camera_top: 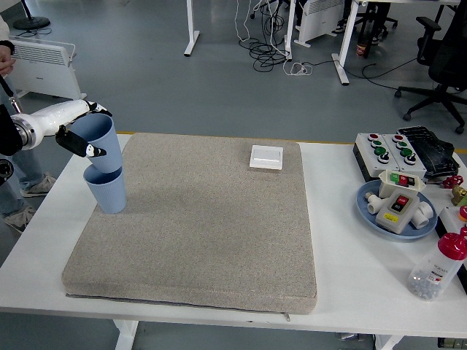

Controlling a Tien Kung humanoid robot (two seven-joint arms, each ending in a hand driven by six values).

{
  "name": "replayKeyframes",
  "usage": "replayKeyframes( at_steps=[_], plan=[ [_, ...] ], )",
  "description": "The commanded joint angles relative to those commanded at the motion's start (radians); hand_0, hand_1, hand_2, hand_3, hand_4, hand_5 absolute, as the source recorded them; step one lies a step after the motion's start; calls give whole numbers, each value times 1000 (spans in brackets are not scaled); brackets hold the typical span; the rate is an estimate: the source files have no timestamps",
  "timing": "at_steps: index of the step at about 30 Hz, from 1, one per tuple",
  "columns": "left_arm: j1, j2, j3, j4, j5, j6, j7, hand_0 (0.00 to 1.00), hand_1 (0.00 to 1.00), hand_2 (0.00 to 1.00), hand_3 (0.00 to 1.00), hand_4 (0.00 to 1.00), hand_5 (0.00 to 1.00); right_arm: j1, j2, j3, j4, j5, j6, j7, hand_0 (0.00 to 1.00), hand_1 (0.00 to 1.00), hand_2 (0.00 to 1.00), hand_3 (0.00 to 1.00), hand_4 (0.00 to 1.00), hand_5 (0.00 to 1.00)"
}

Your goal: Push cup pick cup insert cup

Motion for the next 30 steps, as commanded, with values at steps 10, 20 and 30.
replayKeyframes(
  at_steps=[10, 20, 30],
  plan=[
    [2, -7, 10, 25, 16, -9, 11, 599, 409, 409, 369, 484, 2, -2, 0, -1, 0, 8, -1, 3, 781, 722, 728, 631, 309, 579],
    [-2, -20, 37, 51, -1, -16, 16, 597, 410, 408, 369, 490, 2, -1, 0, -3, 0, 8, -1, 3, 781, 722, 728, 631, 308, 580],
    [12, -30, 36, 72, -72, -26, 19, 811, 819, 916, 707, 850, 348, 0, 1, -2, 0, 8, -1, 2, 781, 722, 728, 630, 307, 579]
  ],
)
